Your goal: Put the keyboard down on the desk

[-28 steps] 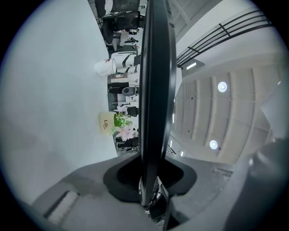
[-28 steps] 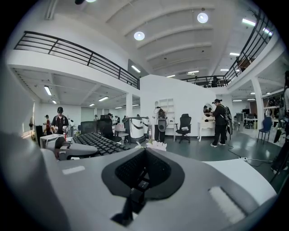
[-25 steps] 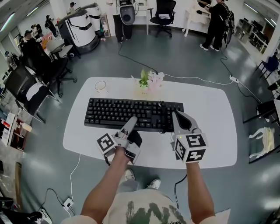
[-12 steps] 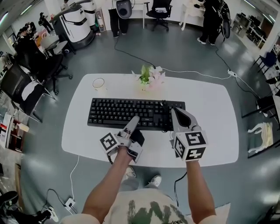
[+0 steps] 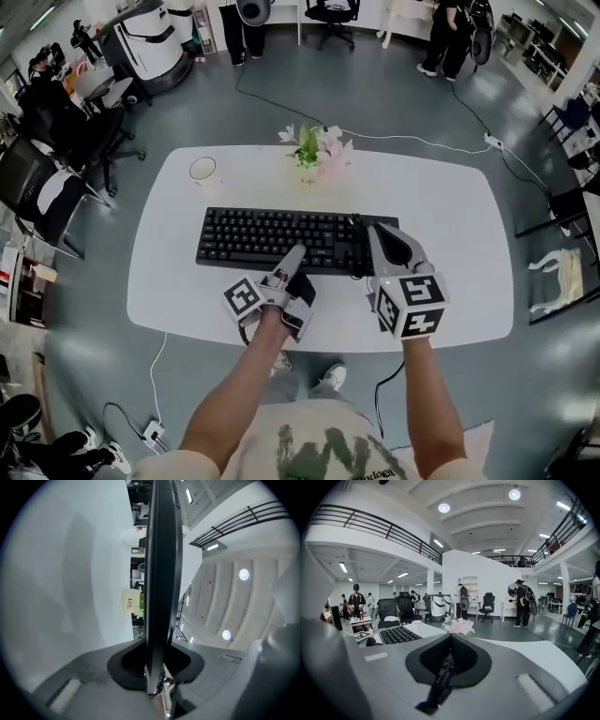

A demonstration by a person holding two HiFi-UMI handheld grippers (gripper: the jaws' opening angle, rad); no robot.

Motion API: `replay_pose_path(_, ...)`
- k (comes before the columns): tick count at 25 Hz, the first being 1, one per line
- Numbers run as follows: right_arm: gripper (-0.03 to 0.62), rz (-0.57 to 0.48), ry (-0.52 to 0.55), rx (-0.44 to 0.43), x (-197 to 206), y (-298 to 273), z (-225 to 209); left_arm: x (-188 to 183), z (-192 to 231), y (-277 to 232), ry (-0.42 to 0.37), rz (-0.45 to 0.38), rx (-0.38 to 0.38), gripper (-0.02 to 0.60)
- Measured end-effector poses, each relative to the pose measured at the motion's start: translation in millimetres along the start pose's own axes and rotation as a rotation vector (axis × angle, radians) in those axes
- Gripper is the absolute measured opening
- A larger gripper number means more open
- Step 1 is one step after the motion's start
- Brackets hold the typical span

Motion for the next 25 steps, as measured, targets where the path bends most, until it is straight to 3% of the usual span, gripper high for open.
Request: replay_pose_path(25,-0.002,0.098,-0.048,0.002,32.9,-22.2,-5.0,-5.1,57.7,-19.4,0.068,-0.003,-0.17,0.091)
Point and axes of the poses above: the fingertips, and each gripper's own axes: y backward along the fingers, z to its left, x out of its underside, the point moved 7 cm from there along y, backward along the fingers, and after that the axes turned 5 degrees about -z, right-handed, at the moved point
